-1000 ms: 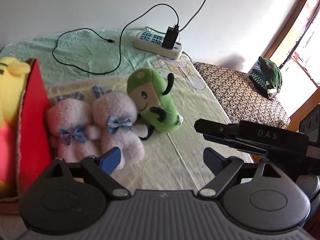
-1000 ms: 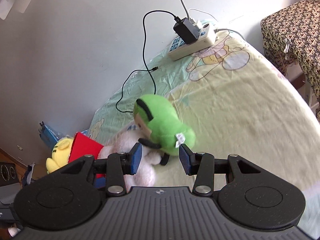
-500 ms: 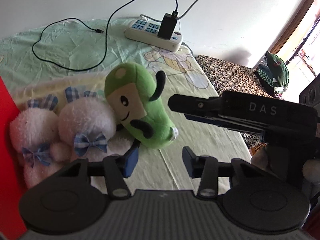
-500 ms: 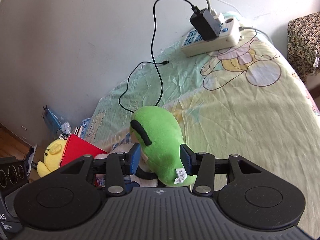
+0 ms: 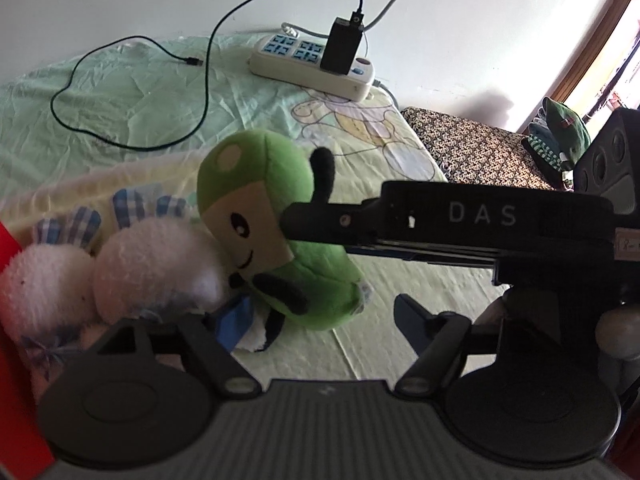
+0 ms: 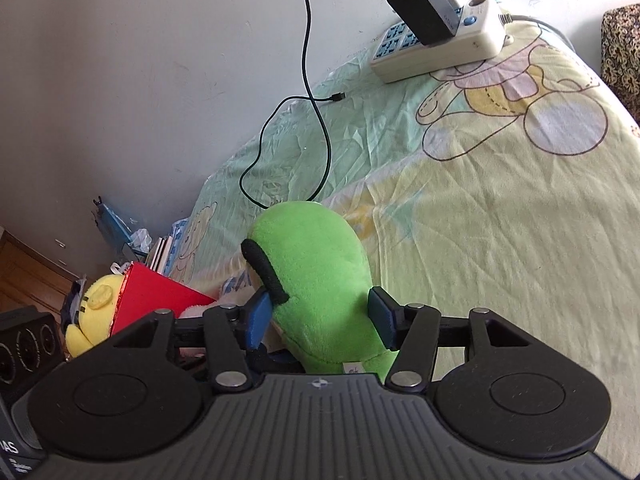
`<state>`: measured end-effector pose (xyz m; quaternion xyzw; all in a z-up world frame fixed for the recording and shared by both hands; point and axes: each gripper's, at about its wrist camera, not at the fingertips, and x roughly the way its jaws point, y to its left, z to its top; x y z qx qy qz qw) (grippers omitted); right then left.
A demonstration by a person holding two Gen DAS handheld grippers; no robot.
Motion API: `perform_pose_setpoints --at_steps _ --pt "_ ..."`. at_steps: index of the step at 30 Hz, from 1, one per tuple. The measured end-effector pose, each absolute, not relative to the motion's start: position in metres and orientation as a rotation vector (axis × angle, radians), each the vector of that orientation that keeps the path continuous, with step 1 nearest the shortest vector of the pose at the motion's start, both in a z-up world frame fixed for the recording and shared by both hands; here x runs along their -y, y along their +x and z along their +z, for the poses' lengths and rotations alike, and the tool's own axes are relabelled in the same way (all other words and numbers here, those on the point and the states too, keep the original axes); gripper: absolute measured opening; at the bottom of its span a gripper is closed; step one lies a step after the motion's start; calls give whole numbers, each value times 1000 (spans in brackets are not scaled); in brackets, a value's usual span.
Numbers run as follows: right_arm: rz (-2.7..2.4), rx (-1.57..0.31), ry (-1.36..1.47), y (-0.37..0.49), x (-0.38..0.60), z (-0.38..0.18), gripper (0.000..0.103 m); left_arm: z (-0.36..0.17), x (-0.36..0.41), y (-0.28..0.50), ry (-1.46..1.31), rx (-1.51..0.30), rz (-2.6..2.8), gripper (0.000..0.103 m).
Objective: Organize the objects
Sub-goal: 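Move the right gripper to the green bean plush, then grasp the green bean plush with the right gripper and lift it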
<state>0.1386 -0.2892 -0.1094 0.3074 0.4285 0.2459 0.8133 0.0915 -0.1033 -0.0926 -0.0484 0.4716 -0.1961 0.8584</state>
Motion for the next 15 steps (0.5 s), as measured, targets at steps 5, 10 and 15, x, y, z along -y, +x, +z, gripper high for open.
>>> perform_pose_setpoints --at_steps 5,10,15 --pt "533 -937 708 138 294 -111 51 -100 103 98 -110 -1010 -410 62" --pt "529 -963 774 130 301 -110 49 -98 104 97 -99 -1000 -407 56" --pt "533 -973 789 109 303 -102 41 -90 104 89 -92 -988 -416 56"
